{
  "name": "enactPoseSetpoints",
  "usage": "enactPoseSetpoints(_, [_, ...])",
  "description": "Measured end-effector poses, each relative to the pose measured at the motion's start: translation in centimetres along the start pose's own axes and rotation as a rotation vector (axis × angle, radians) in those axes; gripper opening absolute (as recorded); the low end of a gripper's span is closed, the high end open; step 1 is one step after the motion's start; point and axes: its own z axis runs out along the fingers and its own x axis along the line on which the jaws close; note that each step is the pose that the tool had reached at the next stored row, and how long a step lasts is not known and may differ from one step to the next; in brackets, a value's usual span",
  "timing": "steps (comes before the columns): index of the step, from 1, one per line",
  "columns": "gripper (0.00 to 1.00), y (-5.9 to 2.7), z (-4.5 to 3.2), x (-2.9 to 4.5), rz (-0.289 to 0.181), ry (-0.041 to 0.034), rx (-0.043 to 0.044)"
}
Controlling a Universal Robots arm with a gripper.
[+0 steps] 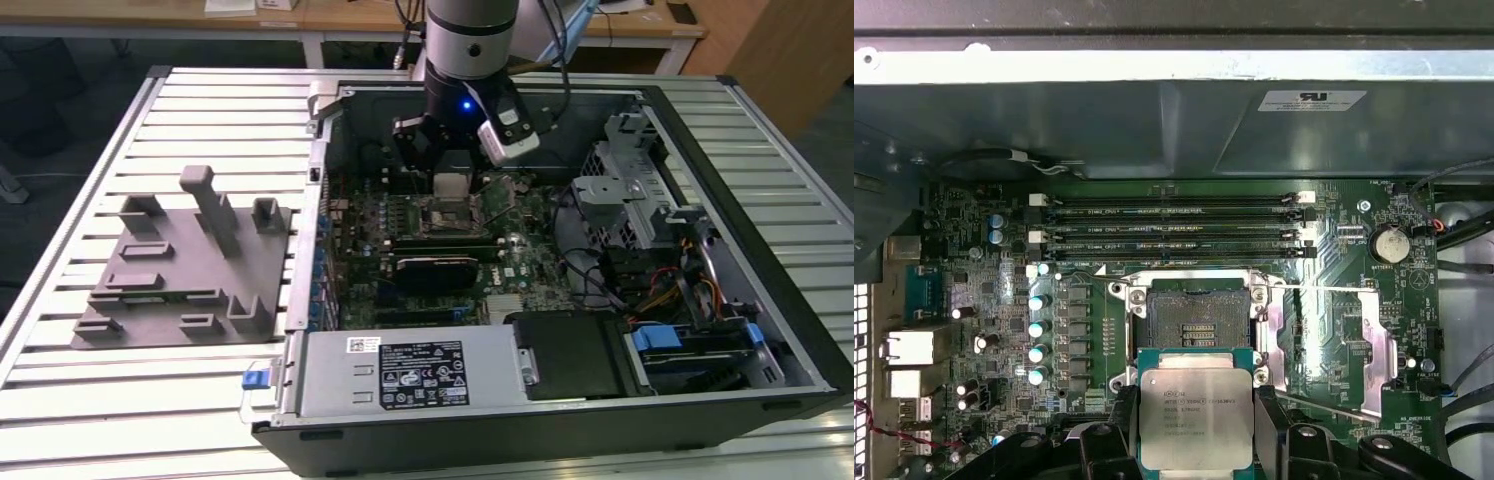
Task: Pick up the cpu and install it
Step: 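Place the cpu into insertion slot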
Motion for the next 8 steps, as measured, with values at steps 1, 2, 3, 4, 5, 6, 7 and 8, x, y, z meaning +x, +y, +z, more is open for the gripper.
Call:
enactPoseSetpoints(1, [0.54, 0.0, 0.0, 0.0, 0.0, 0.0, 0.0])
enactPoseSetpoints(2, [0.54, 0.0, 0.0, 0.0, 0.001, -0.0001, 0.0])
enactPoseSetpoints(3, [0.54, 0.0, 0.0, 0.0, 0.006, -0.0003, 0.0001])
enactPoseSetpoints(4, [0.54, 0.0, 0.0, -0.01, 0.017, -0.0009, 0.0002])
enactPoseSetpoints(5, [0.54, 0.0, 0.01, -0.01, 0.032, -0.0018, 0.0003])
enactPoseSetpoints(6, [0.54, 0.0, 0.01, 0.0, 0.049, -0.0026, 0.0005])
enactPoseSetpoints(7, [0.54, 0.0, 0.01, 0.0, 0.067, -0.0035, 0.0008])
enactPoseSetpoints(8, [0.54, 0.0, 0.0, 0.0, 0.083, -0.0042, 0.0011])
